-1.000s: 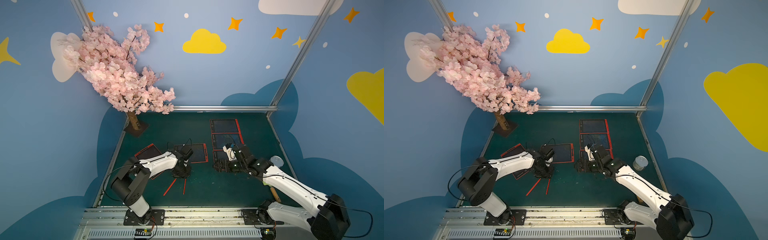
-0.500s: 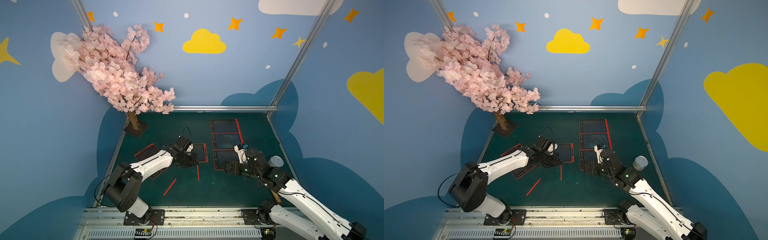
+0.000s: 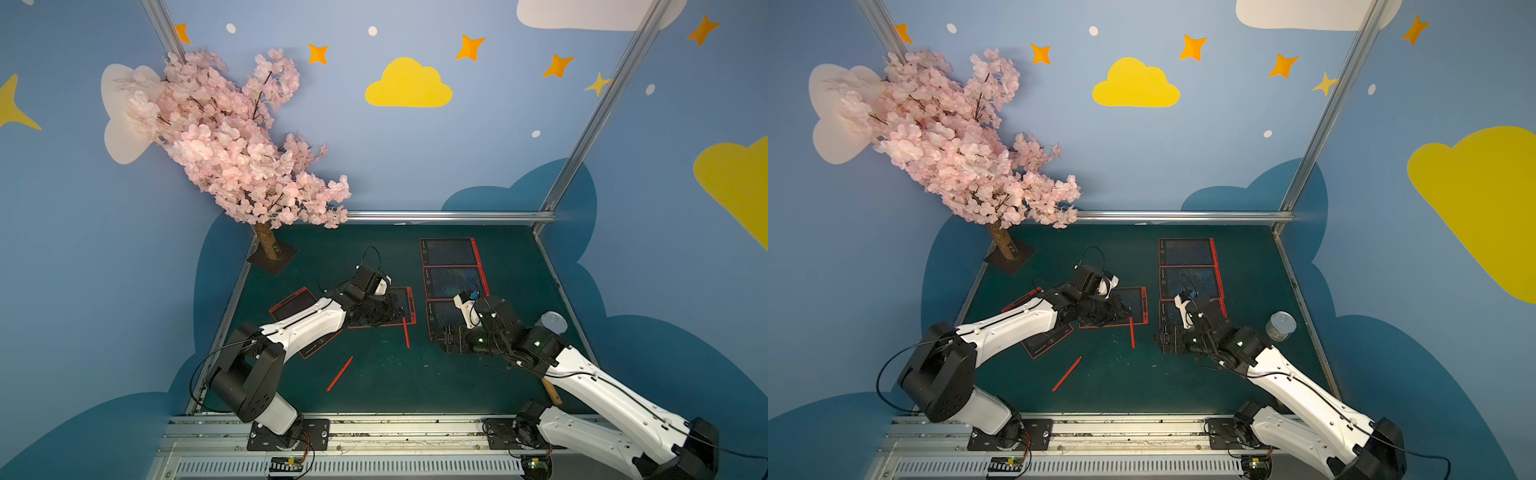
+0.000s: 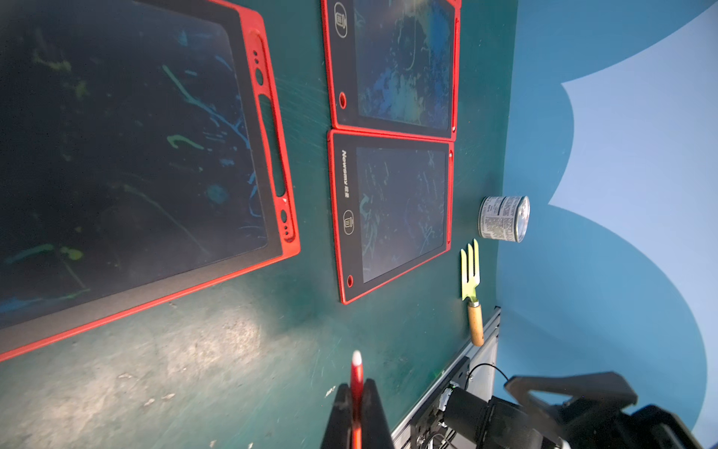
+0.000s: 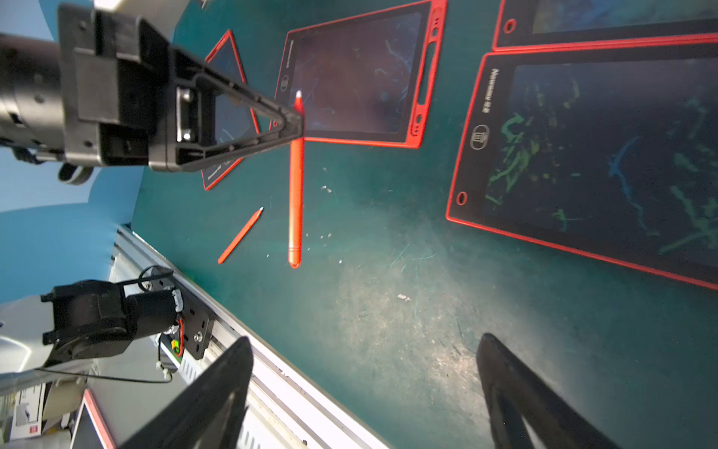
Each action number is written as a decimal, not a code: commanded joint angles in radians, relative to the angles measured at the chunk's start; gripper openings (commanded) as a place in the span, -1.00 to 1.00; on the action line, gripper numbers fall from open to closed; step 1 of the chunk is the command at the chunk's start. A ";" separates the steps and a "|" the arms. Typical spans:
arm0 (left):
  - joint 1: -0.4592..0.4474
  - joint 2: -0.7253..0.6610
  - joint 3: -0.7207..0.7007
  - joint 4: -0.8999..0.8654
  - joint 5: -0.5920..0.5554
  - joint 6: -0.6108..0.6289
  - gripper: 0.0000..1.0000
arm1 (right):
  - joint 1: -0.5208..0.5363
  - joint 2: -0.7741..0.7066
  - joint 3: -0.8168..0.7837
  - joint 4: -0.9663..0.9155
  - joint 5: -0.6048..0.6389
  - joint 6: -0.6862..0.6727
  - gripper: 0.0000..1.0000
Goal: Place the stylus back onto the writing tablet
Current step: Pick up the stylus from the center of the board.
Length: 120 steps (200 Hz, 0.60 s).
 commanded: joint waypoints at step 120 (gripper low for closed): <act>-0.015 -0.032 -0.058 0.212 0.077 -0.014 -0.95 | 0.031 0.319 0.201 0.023 -0.113 0.073 -0.07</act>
